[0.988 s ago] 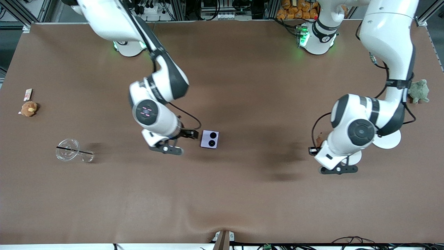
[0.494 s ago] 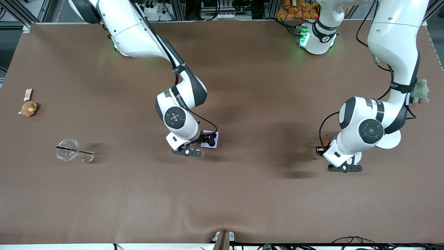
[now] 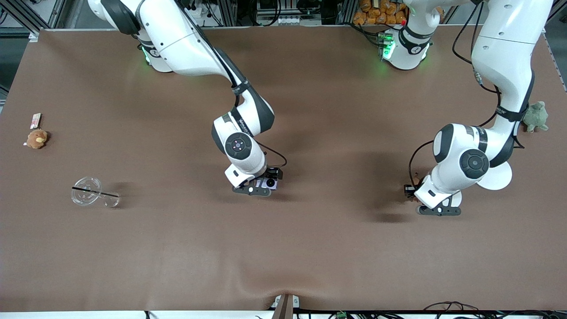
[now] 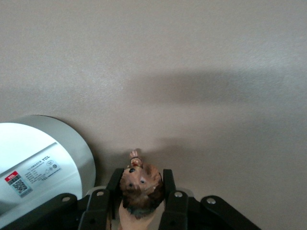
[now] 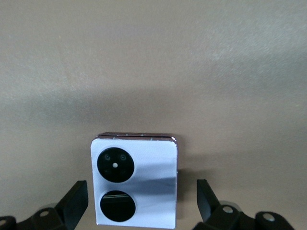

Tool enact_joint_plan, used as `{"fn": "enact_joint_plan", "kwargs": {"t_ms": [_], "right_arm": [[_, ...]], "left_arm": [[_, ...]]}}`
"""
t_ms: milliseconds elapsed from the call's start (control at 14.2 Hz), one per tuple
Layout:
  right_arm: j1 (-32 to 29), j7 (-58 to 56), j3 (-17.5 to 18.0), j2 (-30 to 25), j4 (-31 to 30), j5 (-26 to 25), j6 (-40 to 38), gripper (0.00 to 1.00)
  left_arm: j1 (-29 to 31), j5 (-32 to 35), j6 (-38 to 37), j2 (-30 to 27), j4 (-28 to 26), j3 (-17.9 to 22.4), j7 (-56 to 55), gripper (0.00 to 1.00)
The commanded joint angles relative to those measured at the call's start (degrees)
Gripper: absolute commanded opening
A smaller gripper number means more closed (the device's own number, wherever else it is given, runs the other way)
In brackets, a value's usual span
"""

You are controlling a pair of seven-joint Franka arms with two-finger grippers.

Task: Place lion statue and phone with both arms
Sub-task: 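Grasp the white phone with the right gripper while the left gripper lowers the lion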

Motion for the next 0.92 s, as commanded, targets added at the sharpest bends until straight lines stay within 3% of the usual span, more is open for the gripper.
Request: {"fn": "enact_joint_plan", "kwargs": {"t_ms": [0, 71, 141, 424, 847], "right_arm": [[0.5, 1.2, -0.2, 1.4, 1.4, 0.5, 1.0, 1.00], [0.5, 1.2, -0.2, 1.4, 1.4, 0.6, 1.5, 1.00], [0.5, 1.2, -0.2, 1.5, 1.3, 0.7, 1.6, 1.00], [0.6, 1.2, -0.2, 2.6, 1.3, 2.9, 3.5, 1.00], [1.3, 1.1, -0.2, 3.3, 1.1, 2.8, 4.6, 1.00]], "left_arm": [[0.8, 0.1, 1.6, -0.2, -1.1, -1.0, 0.6, 0.34], [0.8, -0.1, 1.6, 0.0, -0.9, -1.0, 0.6, 0.83], [0.8, -0.6, 1.6, 0.0, -0.7, -1.0, 0.5, 1.00], [0.6, -1.0, 0.2, -4.3, -0.5, -1.2, -0.3, 1.00], [0.6, -1.0, -18.3, -12.6, 7.9, -3.3, 0.0, 1.00]]}}
